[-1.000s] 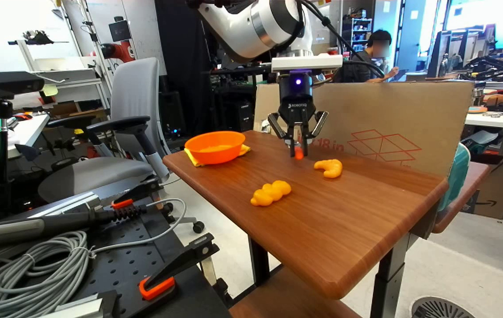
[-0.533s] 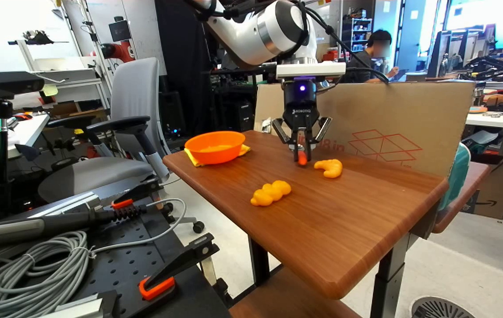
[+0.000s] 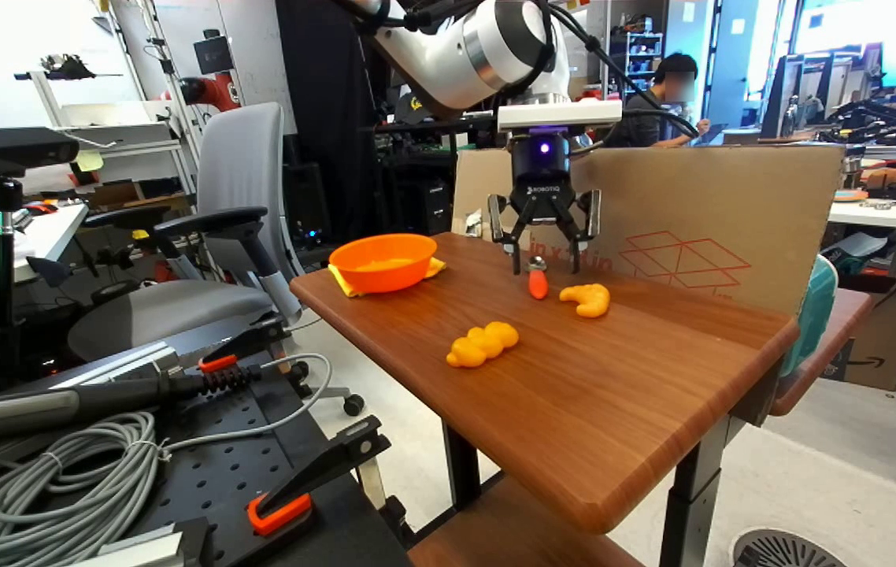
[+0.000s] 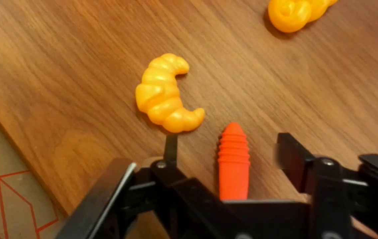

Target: Remove the plastic bread from the bowl then place the bowl on the yellow towel and move the spoon backwards.

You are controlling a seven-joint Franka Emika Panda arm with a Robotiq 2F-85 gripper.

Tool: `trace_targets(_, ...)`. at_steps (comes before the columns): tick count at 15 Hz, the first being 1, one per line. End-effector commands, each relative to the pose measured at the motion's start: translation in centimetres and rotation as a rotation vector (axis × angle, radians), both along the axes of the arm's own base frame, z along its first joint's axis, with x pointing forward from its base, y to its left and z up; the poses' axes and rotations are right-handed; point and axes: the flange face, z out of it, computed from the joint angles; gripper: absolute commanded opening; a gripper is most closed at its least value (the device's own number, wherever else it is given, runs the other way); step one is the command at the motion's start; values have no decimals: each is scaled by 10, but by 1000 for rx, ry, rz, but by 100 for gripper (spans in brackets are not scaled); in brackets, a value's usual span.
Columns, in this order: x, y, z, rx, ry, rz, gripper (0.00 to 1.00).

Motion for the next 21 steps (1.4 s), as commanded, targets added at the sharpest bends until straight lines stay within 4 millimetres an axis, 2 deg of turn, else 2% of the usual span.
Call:
trace_targets(1, 6, 2, 7, -27, -1, -8, 100)
trace_targets(8, 9, 3, 38, 2, -48, -13, 100)
trace_targets(14, 3, -1, 100, 34, -126, -21, 100)
trace_targets(15, 14, 1, 77, 16, -104, -6, 100)
trace_targets(18, 10, 0, 100, 18, -119, -9, 100)
trace_targets(21, 7, 0, 97, 17, -112, -10, 100)
